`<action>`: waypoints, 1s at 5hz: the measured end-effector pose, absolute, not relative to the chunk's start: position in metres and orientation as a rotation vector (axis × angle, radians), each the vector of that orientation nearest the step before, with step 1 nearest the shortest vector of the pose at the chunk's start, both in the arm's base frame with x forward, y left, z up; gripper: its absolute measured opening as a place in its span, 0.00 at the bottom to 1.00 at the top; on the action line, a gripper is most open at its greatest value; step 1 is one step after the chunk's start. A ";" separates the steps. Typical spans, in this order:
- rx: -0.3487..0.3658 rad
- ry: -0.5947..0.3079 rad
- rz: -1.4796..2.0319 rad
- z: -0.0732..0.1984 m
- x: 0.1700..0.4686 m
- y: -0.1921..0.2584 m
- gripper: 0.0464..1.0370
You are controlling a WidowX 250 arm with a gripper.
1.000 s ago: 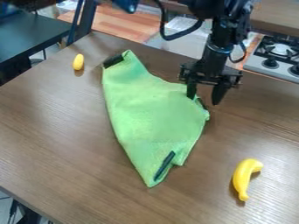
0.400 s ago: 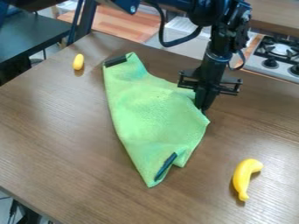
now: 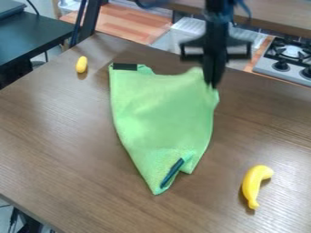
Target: Unfolded the cloth from top right to bottom left
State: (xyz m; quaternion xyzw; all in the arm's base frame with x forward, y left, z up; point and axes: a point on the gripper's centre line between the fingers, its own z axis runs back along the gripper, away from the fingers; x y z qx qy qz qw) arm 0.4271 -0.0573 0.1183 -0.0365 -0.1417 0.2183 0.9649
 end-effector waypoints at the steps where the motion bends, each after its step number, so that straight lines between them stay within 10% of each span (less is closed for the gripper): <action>1: -0.162 -0.352 0.442 0.152 0.413 -0.042 0.00; 5: -0.200 -0.321 0.485 0.134 0.344 0.059 0.00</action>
